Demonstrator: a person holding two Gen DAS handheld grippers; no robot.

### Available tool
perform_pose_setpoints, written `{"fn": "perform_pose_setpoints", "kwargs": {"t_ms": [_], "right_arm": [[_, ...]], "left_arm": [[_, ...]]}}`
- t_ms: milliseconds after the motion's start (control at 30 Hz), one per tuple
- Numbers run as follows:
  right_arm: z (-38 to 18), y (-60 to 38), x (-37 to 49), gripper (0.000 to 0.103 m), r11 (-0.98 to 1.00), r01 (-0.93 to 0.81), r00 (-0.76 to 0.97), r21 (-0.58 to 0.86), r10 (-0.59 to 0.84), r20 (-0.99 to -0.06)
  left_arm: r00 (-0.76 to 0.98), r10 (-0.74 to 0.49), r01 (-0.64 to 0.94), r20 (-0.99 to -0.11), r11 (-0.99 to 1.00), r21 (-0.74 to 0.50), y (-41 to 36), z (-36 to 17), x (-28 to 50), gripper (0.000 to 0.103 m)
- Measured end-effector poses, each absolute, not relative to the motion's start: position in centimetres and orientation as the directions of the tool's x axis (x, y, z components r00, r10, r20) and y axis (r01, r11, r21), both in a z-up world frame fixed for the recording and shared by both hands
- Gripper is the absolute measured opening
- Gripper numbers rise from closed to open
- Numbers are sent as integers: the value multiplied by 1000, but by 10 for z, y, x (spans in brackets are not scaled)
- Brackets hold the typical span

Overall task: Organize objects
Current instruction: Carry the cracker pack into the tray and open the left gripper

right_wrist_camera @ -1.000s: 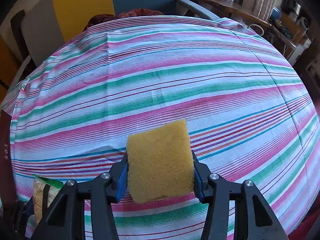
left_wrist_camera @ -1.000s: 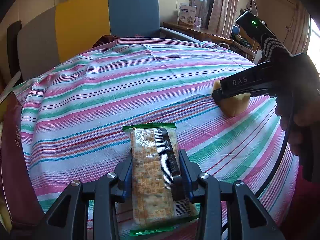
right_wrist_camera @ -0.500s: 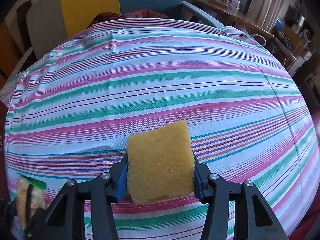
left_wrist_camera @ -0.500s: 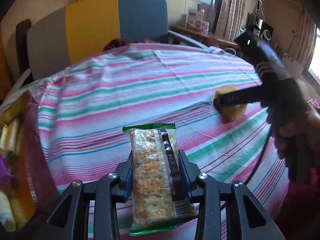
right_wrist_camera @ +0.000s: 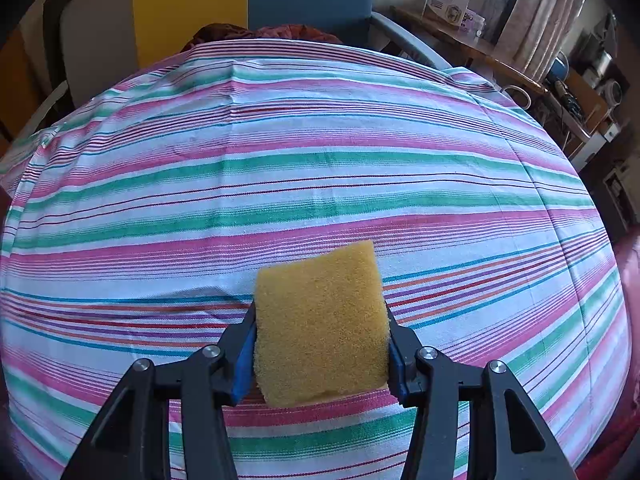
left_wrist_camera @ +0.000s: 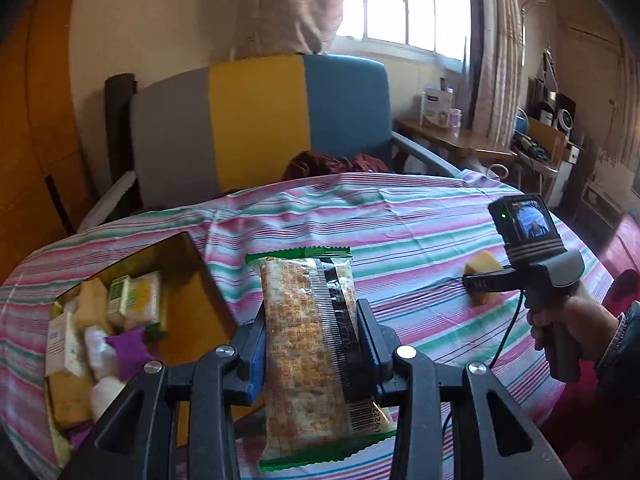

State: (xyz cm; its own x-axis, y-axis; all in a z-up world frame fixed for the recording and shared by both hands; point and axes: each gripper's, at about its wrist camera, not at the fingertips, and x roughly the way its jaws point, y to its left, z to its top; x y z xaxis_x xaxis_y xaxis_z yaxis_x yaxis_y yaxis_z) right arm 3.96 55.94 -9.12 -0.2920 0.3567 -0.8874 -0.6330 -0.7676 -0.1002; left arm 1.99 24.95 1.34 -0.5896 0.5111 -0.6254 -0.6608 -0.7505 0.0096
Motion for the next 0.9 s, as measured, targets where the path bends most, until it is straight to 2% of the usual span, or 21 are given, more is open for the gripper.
{"fn": "perform_pose_setpoints", "kwargs": {"t_ms": [333,400,600,767,900], "right_arm": [[-93,555,39,53,-772,-621,-288,-135,385,-877],[-93,555,39,53,-772,-620,-288,-138,388,-876],[-92,555,39,53,-772,-620,-286,-141,389,-876],[-92,554,40,53,-774,-617,-285,-145,391,-875],[-92,552,40,53,-775,-614,-282,-152,395,-875]], "left_arm": [[-615,434,-561,-658,-828,-22,197,-2,-4,38],[-599,439,-549,-670,-834,-55,186,-7,-10,38],[-548,469,-410,-693,-872,-266,116,-16,-47,38],[-583,441,-311,-683,-897,-314,60,-18,-59,38],[-558,469,-314,-685,-883,-349,58,-21,-61,38]]}}
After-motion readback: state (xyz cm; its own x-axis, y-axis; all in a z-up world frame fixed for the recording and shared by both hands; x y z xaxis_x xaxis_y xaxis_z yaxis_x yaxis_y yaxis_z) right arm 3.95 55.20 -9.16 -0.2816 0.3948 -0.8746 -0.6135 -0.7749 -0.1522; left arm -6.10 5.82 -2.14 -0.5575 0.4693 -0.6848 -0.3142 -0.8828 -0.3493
